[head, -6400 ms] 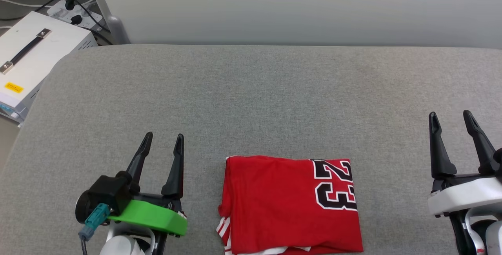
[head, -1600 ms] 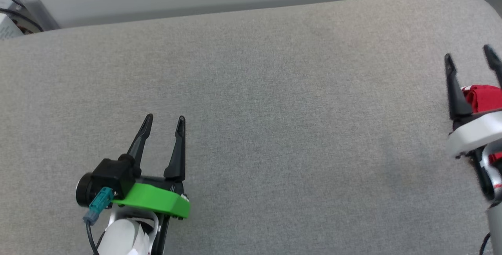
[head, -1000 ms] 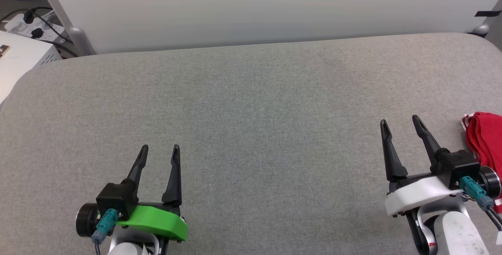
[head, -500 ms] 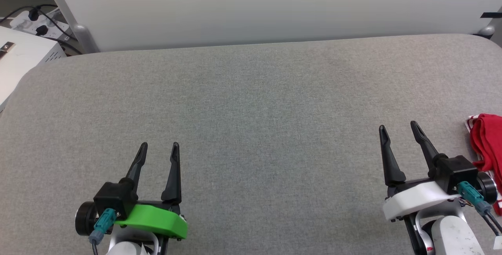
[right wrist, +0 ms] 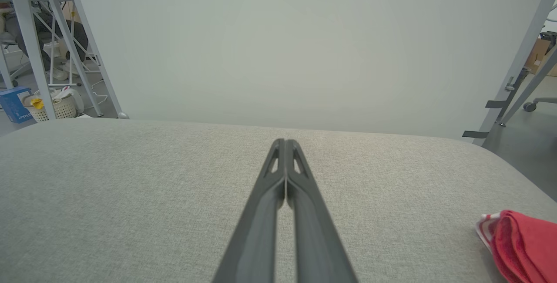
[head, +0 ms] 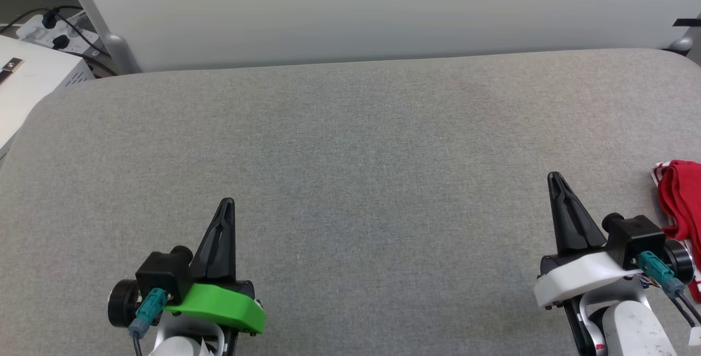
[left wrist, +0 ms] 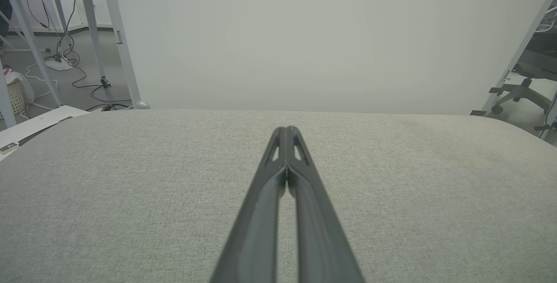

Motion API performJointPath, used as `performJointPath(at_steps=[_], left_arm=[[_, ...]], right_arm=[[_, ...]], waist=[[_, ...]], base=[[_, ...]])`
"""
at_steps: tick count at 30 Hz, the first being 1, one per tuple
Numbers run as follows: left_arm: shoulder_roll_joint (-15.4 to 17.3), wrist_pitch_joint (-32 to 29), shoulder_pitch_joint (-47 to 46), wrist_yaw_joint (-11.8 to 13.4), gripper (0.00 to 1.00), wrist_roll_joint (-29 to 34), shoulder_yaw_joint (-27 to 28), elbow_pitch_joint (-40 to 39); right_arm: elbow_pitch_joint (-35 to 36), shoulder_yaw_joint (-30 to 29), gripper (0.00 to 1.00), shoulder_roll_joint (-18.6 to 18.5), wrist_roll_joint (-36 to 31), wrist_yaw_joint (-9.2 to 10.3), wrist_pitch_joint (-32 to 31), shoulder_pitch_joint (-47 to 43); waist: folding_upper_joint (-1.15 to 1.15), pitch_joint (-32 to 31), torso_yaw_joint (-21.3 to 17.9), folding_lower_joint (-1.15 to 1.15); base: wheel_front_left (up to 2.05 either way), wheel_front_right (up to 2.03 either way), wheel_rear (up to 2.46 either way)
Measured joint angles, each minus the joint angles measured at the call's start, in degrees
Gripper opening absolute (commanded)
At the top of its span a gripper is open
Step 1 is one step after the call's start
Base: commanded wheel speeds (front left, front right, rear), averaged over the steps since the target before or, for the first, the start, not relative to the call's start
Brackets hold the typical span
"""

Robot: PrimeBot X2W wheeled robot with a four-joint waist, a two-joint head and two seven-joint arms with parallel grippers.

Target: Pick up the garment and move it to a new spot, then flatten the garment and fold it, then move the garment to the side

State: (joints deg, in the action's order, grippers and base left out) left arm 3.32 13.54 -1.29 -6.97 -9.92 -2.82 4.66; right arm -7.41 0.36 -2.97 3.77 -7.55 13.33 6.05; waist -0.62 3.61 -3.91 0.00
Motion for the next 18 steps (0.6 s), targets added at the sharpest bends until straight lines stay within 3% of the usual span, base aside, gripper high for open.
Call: performJointPath(at_steps=[18], left_arm=[[-0.01, -1.99, 0.0, 1.01, 0.0, 1.37, 0.45, -0.78]], right_arm=[[1.09, -0.04, 0.0, 0.0, -0.42, 0.0, -2.03, -0.22]], waist=[[0.0, -0.56, 0.61, 0.0]], base=[[0.0, 0.0, 0.0]])
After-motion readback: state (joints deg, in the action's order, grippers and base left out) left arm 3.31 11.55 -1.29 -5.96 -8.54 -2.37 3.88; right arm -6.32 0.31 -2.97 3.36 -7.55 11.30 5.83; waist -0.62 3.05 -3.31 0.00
